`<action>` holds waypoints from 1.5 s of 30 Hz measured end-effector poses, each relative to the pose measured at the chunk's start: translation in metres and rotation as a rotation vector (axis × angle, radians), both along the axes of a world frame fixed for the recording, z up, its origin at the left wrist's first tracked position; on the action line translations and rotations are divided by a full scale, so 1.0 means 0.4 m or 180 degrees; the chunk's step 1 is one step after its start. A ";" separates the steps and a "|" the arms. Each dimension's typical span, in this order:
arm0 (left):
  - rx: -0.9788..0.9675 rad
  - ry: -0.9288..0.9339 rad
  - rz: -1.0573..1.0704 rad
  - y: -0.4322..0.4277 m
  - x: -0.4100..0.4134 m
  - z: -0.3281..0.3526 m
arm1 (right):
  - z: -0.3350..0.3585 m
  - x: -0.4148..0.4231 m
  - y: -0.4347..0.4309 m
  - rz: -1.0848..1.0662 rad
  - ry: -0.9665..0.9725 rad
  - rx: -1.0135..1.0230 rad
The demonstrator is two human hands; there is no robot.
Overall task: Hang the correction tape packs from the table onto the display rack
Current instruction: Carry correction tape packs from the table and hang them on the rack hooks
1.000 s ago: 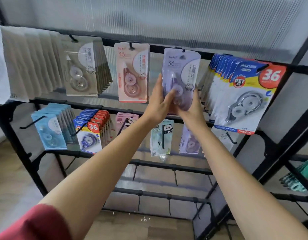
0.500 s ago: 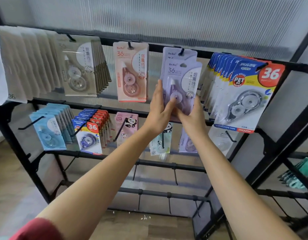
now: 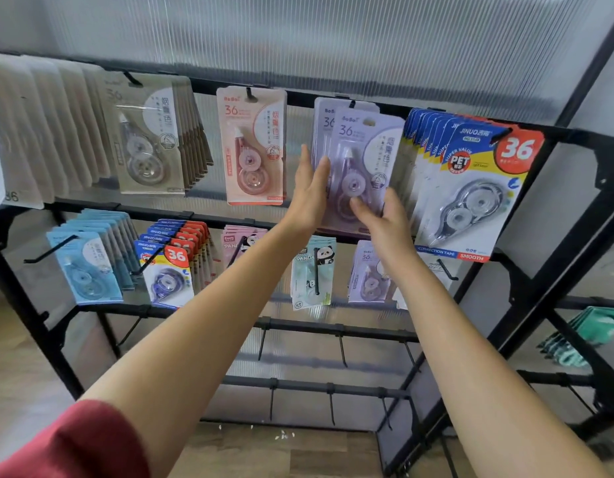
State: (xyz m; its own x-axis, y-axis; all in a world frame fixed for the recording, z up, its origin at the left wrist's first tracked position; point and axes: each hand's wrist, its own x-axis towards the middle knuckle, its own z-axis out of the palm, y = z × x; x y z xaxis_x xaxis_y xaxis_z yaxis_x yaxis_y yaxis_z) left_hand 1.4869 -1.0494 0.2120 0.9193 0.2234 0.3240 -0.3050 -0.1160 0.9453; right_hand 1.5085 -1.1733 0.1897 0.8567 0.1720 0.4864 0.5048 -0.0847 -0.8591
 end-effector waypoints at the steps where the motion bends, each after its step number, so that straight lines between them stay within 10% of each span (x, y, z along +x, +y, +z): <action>1: -0.0033 0.0049 -0.0062 0.001 0.005 0.000 | 0.000 0.004 0.002 0.0040 0.0036 -0.0046; 25: 0.1160 0.0155 0.0165 0.007 -0.187 -0.344 | -0.280 -0.183 -0.118 -0.0395 0.0826 -0.0014; 35: 0.3282 0.1174 0.0102 0.040 -0.208 -0.528 | -0.400 -0.212 -0.226 -0.0692 0.1369 -0.0019; 45: 0.3846 0.1275 0.0136 0.043 -0.143 -0.537 | -0.427 -0.112 -0.229 -0.0569 0.1629 -0.0014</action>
